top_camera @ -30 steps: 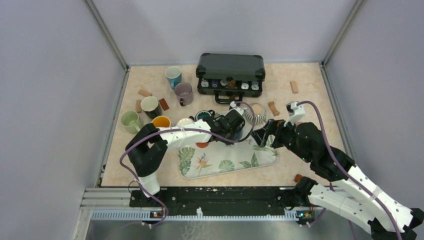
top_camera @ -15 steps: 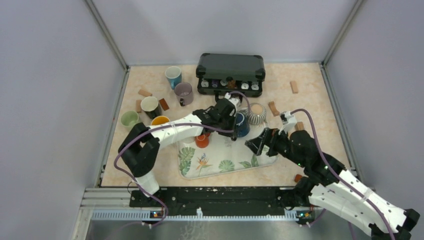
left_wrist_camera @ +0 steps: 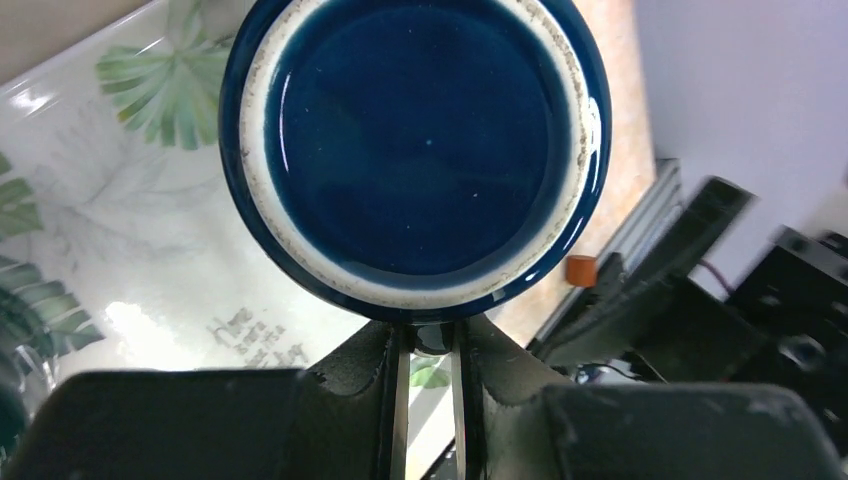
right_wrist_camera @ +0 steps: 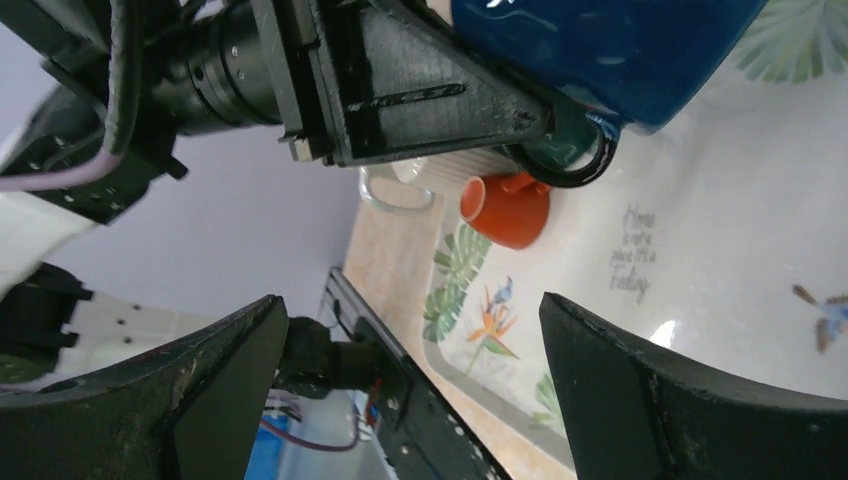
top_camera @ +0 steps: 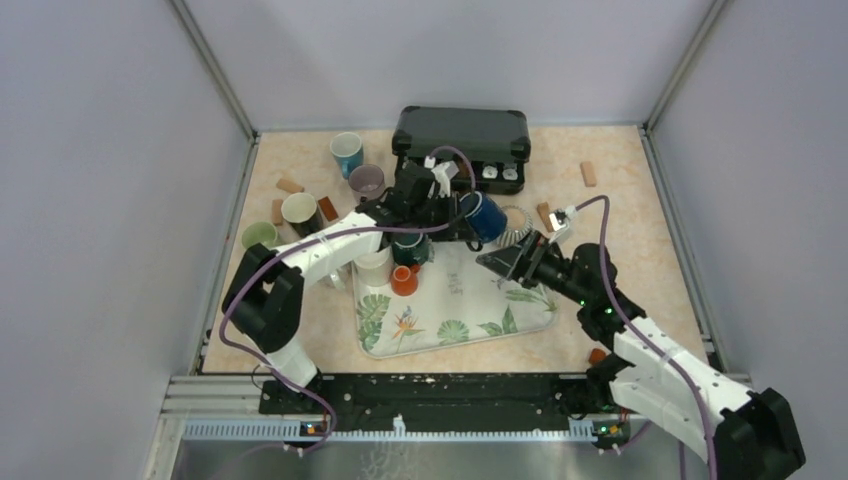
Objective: Turn the mug right side up
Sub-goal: Turn over the cup on the tray, then place the cup at the corner of the board.
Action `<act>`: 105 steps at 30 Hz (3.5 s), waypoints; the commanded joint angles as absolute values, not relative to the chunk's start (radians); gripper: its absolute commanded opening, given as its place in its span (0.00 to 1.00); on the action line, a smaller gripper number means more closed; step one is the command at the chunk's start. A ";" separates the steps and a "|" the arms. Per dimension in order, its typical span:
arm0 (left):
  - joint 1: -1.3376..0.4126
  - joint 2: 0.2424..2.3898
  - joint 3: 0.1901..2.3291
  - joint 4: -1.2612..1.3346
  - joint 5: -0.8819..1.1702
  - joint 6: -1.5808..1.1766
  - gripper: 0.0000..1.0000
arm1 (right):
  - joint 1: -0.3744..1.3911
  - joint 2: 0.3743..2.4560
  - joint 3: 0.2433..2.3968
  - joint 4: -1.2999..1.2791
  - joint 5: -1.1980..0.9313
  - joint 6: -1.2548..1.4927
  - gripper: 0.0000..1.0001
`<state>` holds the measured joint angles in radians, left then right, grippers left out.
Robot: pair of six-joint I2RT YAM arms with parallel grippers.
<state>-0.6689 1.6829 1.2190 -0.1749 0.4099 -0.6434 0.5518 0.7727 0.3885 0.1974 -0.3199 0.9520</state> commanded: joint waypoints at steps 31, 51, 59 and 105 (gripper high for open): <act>-0.590 1.595 1.191 0.475 0.782 -1.124 0.00 | 0.314 1.165 0.389 1.154 -0.527 1.387 0.59; -0.596 1.615 1.128 0.656 0.831 -1.249 0.00 | 0.315 1.195 0.471 1.119 -0.567 1.368 0.39; -0.611 1.627 1.134 0.663 0.843 -1.253 0.00 | 0.315 1.168 0.500 1.035 -0.562 1.317 0.36; -0.618 1.562 1.146 0.291 0.673 -0.825 0.85 | 0.315 0.889 0.777 -0.029 -0.194 0.730 0.00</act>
<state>-0.6170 1.6413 1.1210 0.3809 0.7200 -0.9447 0.3225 0.9340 0.6716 0.0090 -0.2810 0.8261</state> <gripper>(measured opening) 0.829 0.206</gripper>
